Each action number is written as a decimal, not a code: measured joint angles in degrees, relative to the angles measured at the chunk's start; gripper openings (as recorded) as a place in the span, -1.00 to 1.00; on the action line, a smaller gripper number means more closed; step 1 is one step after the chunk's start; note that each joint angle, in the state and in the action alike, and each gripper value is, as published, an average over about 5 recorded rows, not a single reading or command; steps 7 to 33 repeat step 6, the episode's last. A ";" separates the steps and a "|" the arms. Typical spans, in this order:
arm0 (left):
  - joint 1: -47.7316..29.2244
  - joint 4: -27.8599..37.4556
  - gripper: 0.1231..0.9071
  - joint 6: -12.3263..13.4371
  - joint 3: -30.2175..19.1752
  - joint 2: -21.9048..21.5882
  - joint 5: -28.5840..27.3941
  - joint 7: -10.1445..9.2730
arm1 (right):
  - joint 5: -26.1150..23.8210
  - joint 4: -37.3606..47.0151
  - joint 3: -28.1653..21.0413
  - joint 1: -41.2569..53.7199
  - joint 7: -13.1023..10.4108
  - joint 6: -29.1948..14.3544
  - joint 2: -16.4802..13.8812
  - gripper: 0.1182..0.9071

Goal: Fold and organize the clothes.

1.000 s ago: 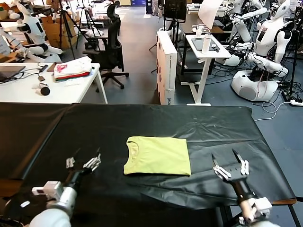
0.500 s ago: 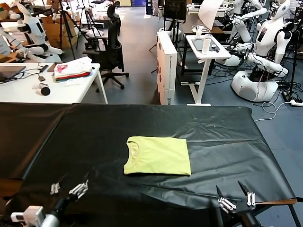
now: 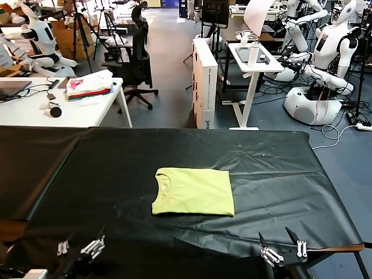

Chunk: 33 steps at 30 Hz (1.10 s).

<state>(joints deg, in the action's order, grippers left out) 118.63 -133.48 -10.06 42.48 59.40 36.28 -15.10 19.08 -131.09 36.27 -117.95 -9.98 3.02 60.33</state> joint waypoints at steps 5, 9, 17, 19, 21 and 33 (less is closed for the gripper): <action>1.06 -0.19 1.00 0.49 0.73 0.36 -0.16 0.65 | 0.03 -0.21 -0.04 0.07 0.02 0.00 -0.08 1.00; 1.15 -0.20 1.00 0.54 0.80 0.38 -0.16 0.76 | 0.04 -0.21 -0.05 0.08 0.02 0.00 -0.08 1.00; 1.15 -0.20 1.00 0.54 0.80 0.38 -0.16 0.76 | 0.04 -0.21 -0.05 0.08 0.02 0.00 -0.08 1.00; 1.15 -0.20 1.00 0.54 0.80 0.38 -0.16 0.76 | 0.04 -0.21 -0.05 0.08 0.02 0.00 -0.08 1.00; 1.15 -0.20 1.00 0.54 0.80 0.38 -0.16 0.76 | 0.04 -0.21 -0.05 0.08 0.02 0.00 -0.08 1.00; 1.15 -0.20 1.00 0.54 0.80 0.38 -0.16 0.76 | 0.04 -0.21 -0.05 0.08 0.02 0.00 -0.08 1.00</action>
